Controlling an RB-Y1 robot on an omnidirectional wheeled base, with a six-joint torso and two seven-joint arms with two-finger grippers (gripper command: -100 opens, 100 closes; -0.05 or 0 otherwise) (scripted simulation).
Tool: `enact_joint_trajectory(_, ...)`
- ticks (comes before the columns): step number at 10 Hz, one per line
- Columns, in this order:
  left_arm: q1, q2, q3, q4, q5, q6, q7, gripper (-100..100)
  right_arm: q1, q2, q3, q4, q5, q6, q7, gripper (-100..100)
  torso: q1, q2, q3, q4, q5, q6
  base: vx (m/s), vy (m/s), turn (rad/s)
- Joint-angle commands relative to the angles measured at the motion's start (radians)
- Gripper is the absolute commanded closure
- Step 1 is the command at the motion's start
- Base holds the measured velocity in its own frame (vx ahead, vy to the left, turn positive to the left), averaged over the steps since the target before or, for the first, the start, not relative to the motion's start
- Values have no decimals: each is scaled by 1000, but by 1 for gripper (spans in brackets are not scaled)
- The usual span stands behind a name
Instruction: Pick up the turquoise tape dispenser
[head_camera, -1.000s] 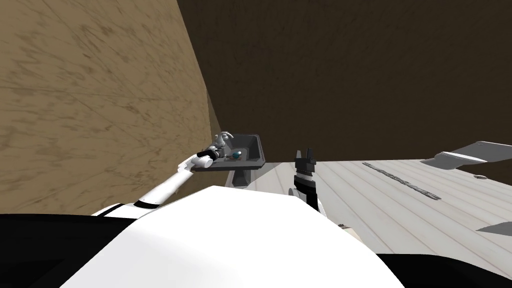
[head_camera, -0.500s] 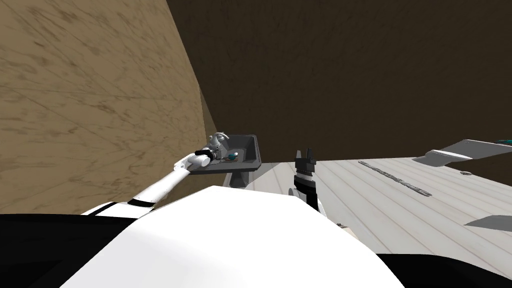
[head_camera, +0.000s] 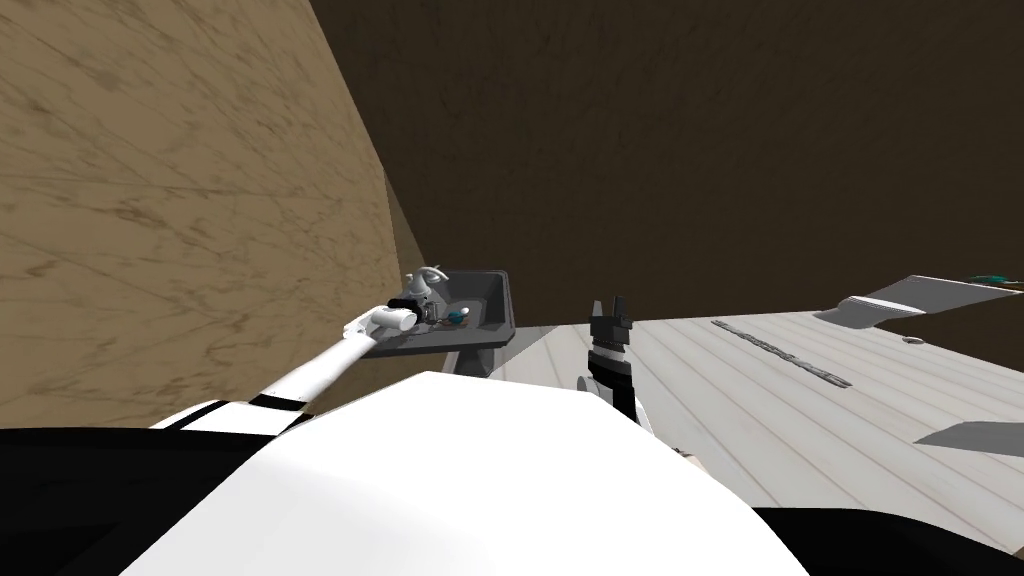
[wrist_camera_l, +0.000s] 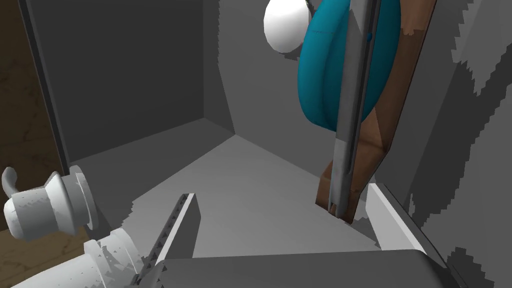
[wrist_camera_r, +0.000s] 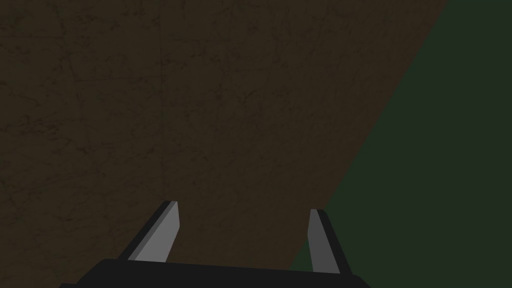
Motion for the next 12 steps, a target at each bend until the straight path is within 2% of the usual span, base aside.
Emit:
enact_joint_trajectory(1,-1,15,7,19,22,50,20,-100,0,0,0,0,0,0,0,0,0,0,0,0,0,0,49,-63,-54)
enact_joint_trajectory(2,-1,15,7,19,22,56,20,-100,0,0,0,0,0,0,0,0,0,0,0,0,0,0,43,-51,-24)
enact_joint_trajectory(4,-6,36,15,52,56,125,49,-100,0,0,0,0,0,0,0,0,-1,0,0,0,0,0,70,-77,-61)
enact_joint_trajectory(5,-6,36,15,52,56,135,49,-100,0,0,0,0,0,0,0,0,-1,-1,-1,0,0,0,63,-63,-19)
enact_joint_trajectory(7,-8,52,22,77,85,193,73,-100,0,0,0,0,0,0,0,0,0,0,0,0,0,0,59,-73,-49)
enact_joint_trajectory(8,-8,52,22,77,85,200,73,-100,0,0,0,0,0,0,0,0,-1,-1,0,0,0,0,53,-50,-14)
enact_joint_trajectory(12,-6,67,30,107,120,281,103,-100,0,0,0,0,0,0,0,0,1,0,0,0,0,0,46,-49,-32)
